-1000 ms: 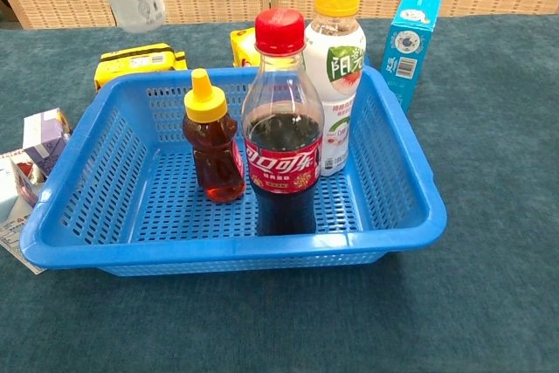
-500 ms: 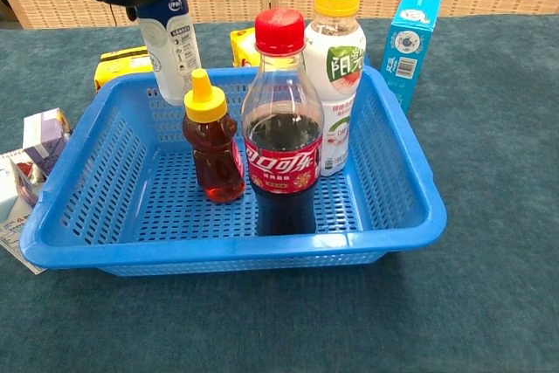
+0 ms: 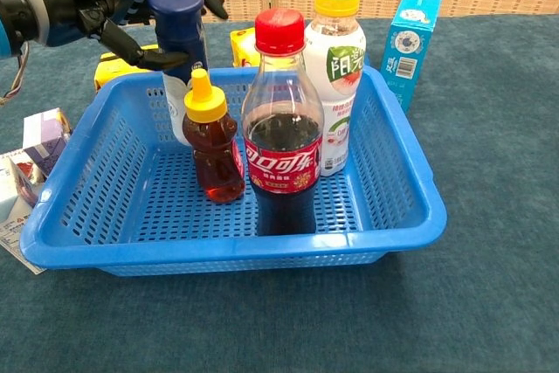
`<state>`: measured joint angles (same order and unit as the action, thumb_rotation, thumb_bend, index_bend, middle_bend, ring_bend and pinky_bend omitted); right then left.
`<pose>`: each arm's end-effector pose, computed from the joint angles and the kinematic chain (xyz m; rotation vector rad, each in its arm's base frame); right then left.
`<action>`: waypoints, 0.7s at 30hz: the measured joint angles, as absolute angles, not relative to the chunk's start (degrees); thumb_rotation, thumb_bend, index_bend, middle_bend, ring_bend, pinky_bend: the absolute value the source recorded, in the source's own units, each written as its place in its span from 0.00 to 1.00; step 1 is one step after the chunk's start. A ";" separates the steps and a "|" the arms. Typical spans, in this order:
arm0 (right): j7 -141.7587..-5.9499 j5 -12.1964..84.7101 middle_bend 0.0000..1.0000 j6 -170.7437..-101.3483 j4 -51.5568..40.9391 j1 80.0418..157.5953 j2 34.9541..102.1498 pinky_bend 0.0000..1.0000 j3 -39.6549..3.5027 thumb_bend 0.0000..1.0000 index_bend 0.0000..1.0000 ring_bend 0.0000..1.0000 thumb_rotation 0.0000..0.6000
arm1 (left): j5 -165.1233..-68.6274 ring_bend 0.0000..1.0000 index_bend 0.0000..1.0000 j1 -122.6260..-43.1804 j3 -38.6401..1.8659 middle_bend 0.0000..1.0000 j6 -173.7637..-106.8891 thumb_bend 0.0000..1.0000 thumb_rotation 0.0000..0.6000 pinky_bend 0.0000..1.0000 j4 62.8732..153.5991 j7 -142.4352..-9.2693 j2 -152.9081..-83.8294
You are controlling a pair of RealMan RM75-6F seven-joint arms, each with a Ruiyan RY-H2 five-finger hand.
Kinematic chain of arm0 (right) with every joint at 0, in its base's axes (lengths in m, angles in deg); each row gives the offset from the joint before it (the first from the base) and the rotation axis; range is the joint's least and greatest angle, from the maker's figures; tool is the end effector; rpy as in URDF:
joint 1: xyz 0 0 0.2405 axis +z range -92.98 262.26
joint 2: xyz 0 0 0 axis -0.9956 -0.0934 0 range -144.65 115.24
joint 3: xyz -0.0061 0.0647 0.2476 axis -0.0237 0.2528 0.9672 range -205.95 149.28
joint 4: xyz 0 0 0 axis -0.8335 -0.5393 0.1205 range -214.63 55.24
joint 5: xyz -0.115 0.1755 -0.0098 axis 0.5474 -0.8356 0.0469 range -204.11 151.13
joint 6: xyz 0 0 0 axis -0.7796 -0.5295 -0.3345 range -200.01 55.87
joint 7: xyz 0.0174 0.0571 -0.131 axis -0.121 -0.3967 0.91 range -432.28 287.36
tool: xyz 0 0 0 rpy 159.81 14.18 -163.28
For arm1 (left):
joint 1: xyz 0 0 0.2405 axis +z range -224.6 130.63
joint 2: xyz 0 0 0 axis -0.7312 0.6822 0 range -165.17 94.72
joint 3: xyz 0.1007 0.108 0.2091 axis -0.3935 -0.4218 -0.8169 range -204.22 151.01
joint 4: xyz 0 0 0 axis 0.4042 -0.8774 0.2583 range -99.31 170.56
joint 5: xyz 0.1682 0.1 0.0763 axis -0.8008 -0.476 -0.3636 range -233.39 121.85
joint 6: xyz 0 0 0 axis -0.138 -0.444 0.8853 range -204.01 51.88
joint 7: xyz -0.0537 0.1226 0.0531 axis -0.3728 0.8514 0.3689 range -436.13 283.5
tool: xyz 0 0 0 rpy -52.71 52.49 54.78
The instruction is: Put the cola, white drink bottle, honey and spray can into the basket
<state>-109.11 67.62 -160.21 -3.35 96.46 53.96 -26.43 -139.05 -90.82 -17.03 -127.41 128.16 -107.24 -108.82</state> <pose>-0.3131 -0.2193 0.1564 1.4172 -1.1230 1.3957 -0.1227 0.3398 0.0466 -1.8911 -1.4706 -1.3714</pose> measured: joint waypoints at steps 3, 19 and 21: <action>-109.20 67.72 0.00 -160.59 -3.25 96.40 53.95 0.00 -26.37 0.00 0.00 0.00 1.00 | -140.67 0.00 0.00 -89.87 -17.19 0.00 -131.01 0.28 1.00 0.00 127.53 -108.23 -108.92; -108.56 68.24 0.00 -161.86 -2.44 95.99 53.50 0.00 -26.26 0.00 0.00 0.00 1.00 | -145.45 0.00 0.00 -83.05 -19.35 0.00 -143.51 0.21 1.00 0.00 129.83 -110.64 -100.51; -107.80 68.29 0.00 -162.08 -2.31 95.90 53.40 0.00 -26.22 0.00 0.00 0.00 1.00 | -145.58 0.00 0.00 -80.16 -20.11 0.00 -146.78 0.21 1.00 0.00 130.25 -109.61 -98.14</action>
<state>-107.80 68.29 -162.08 -2.31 95.90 53.40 -26.22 -145.58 -80.16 -20.11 -146.78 130.25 -109.61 -98.14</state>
